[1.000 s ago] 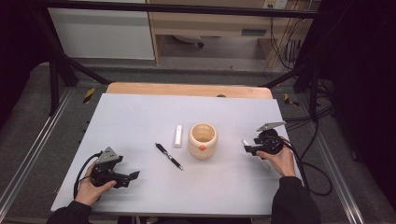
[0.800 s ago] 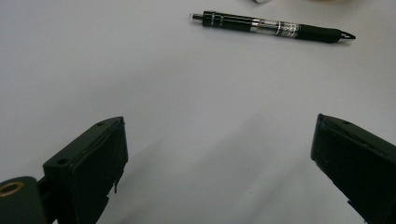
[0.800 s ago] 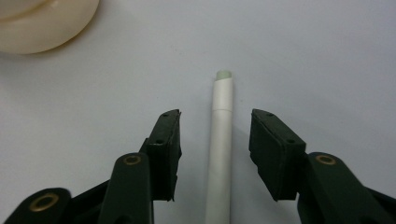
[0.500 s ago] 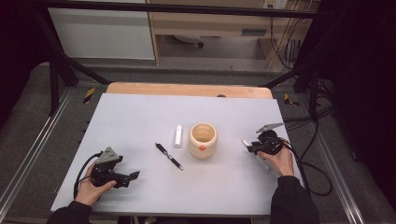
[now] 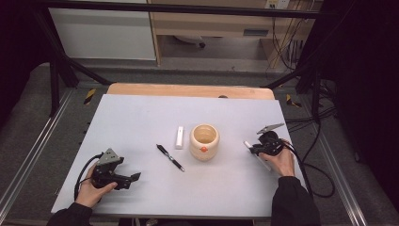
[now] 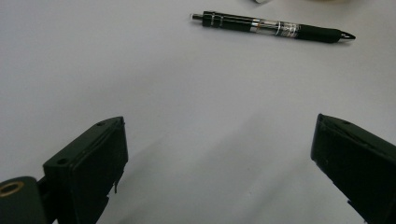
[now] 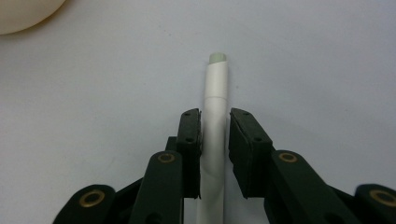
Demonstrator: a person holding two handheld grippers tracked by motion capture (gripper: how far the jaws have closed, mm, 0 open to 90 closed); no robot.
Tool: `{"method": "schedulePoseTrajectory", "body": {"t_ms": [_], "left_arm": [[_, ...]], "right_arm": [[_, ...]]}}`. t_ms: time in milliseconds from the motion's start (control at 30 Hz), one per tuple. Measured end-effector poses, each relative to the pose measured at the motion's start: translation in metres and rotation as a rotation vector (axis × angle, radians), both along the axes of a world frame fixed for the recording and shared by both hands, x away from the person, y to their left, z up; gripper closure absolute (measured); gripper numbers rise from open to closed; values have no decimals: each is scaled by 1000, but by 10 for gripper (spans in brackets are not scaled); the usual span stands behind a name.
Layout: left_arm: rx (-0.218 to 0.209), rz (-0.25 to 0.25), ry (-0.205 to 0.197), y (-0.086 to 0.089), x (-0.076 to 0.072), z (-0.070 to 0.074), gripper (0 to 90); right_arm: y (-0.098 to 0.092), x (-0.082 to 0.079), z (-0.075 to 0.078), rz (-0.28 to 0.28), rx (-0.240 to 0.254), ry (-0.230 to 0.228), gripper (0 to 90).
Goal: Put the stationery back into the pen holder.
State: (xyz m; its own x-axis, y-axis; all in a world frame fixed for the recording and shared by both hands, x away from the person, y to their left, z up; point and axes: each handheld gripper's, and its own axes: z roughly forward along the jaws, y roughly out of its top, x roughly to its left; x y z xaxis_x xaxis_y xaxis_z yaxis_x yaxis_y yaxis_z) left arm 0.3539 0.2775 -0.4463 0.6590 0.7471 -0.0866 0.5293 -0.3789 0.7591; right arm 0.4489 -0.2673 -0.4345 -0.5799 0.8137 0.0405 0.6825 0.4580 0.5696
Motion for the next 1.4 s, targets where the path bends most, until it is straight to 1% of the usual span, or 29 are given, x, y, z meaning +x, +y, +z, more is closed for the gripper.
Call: {"method": "schedulePoseTrajectory", "body": {"t_ms": [67,367,700,867,900,1000,1033,1267,1300,1400], "left_arm": [[-1,0,0,0,0,0,39],[0,0,-1,0,0,0,39],[0,0,-1,0,0,0,39],[-1,0,-1,0,0,0,39],[-1,0,-1,0,0,0,40],[0,0,-1,0,0,0,39],[1,-1,-1,0,0,0,39],[1,1,0,0,0,0,40],[1,0,0,0,0,0,40],[1,0,0,0,0,0,40]], "right_arm": [[0,1,-1,2,-2,2,773],[1,1,-1,-3,1,13,780],[2,0,-2,-2,-11,0,791],[2,0,-1,-8,-10,9,793],[1,-1,0,-10,-8,17,792],[0,-2,2,-6,-2,4,793],[-1,-3,3,-13,5,3,793],[-2,-8,11,0,18,-13,793],[0,-9,15,6,28,-28,793],[0,-11,19,8,33,-41,793]]}}
